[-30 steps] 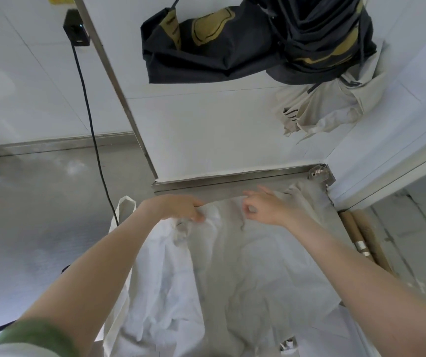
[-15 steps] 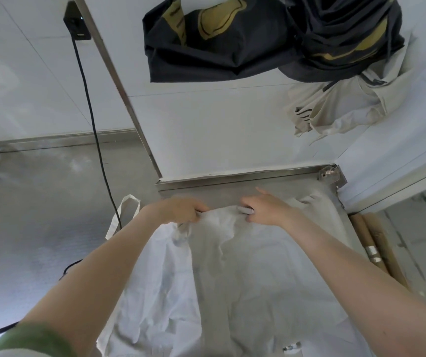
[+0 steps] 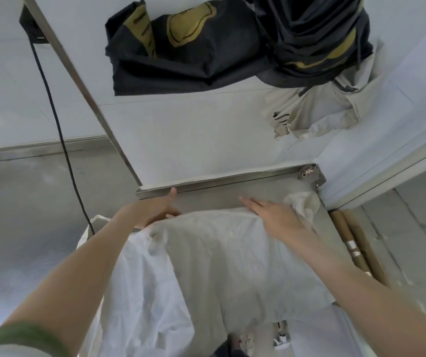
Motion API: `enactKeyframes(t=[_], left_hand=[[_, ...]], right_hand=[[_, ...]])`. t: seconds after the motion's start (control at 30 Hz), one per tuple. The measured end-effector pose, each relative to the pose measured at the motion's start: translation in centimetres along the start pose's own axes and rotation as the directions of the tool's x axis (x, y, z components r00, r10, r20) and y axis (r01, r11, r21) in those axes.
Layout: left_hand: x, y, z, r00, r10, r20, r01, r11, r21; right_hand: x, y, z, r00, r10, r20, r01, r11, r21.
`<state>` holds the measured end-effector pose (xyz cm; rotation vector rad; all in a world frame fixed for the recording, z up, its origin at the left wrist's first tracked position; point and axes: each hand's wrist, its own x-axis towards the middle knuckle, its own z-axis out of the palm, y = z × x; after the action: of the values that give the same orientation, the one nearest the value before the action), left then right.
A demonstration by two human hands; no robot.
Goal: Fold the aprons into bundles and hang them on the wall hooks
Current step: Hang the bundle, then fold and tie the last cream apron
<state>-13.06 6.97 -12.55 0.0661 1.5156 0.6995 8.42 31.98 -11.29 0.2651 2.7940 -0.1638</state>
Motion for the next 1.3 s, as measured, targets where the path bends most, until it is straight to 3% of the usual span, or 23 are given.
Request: enactKeyframes(t=[0.1, 0.17, 0.3, 0.4, 0.47, 0.53, 0.6, 0.67, 0.73, 0.77, 0.83, 0.93, 1.07, 1.13, 1.23, 1.3], left_hand=[[1.7, 1.3, 1.6, 0.981, 0.069, -0.181, -0.004, 0.941, 0.337], [2.3, 2.6, 3.1, 0.997, 0.019, -0.08, 0.017, 0.909, 0.416], [2.3, 6.0, 6.4, 0.974, -0.065, 0.218, -0.028, 0.917, 0.398], [2.3, 7.2, 8.3, 0.975, -0.038, 0.22, -0.067, 0.889, 0.452], [2.5, 7.4, 9.0, 0.988, 0.058, 0.146, -0.124, 0.857, 0.501], [2.4, 7.5, 9.2, 0.985, 0.162, 0.062, -0.169, 0.824, 0.54], [2.1, 7.6, 9.1, 0.969, 0.248, 0.013, -0.191, 0.71, 0.677], [2.1, 7.7, 9.3, 0.943, 0.333, -0.011, -0.21, 0.619, 0.757], [2.1, 7.8, 9.8, 0.914, 0.405, 0.005, -0.268, 0.595, 0.757], [2.2, 7.8, 9.9, 0.892, 0.451, 0.017, -0.304, 0.572, 0.762], [1.9, 7.8, 10.5, 0.836, 0.546, 0.051, -0.371, 0.495, 0.786], [0.8, 8.2, 11.2, 0.791, 0.602, 0.11, -0.444, 0.44, 0.781], [-0.7, 8.4, 11.4, 0.801, 0.58, 0.15, -0.445, 0.408, 0.798], [-1.1, 8.1, 10.8, 0.793, 0.593, 0.138, -0.455, 0.427, 0.781], [-1.4, 7.5, 10.0, 0.786, 0.608, 0.111, -0.46, 0.455, 0.762], [-1.8, 7.4, 10.0, 0.786, 0.6, 0.146, -0.466, 0.422, 0.778]], right_hand=[[-0.9, 0.2, 0.4, 0.956, -0.104, -0.275, 0.107, 0.994, -0.004], [-1.6, 0.1, 0.8, 0.93, -0.124, -0.345, 0.133, 0.991, 0.002], [-2.3, -0.8, 0.2, 0.905, -0.188, -0.382, 0.171, 0.982, -0.079], [-2.5, -0.5, 0.2, 0.902, -0.135, -0.41, 0.103, 0.99, -0.1], [-2.4, -0.3, 0.4, 0.934, -0.115, -0.339, 0.135, 0.99, 0.036], [-2.5, 0.1, 0.1, 0.984, -0.101, -0.147, 0.134, 0.962, 0.238], [-2.4, 0.6, -0.7, 0.996, -0.046, 0.072, 0.019, 0.942, 0.335], [-2.4, 1.1, -1.6, 0.968, 0.005, 0.25, -0.133, 0.857, 0.498], [-1.8, 1.6, -1.8, 0.963, 0.109, 0.246, -0.252, 0.686, 0.683], [-1.3, 1.7, -1.9, 0.962, 0.173, 0.211, -0.272, 0.667, 0.693], [-0.3, 1.6, -2.5, 0.963, 0.235, 0.129, -0.266, 0.785, 0.56], [0.9, 1.8, -3.4, 0.985, 0.155, 0.076, -0.172, 0.928, 0.331], [1.8, 0.8, -4.7, 0.969, -0.017, 0.246, -0.018, 0.99, 0.141], [2.3, 0.2, -4.6, 0.966, -0.052, 0.253, 0.019, 0.991, 0.131], [2.3, 0.0, -4.1, 0.984, -0.052, 0.169, -0.008, 0.943, 0.333], [2.1, 0.0, -4.4, 0.979, -0.103, 0.174, 0.021, 0.907, 0.42]])
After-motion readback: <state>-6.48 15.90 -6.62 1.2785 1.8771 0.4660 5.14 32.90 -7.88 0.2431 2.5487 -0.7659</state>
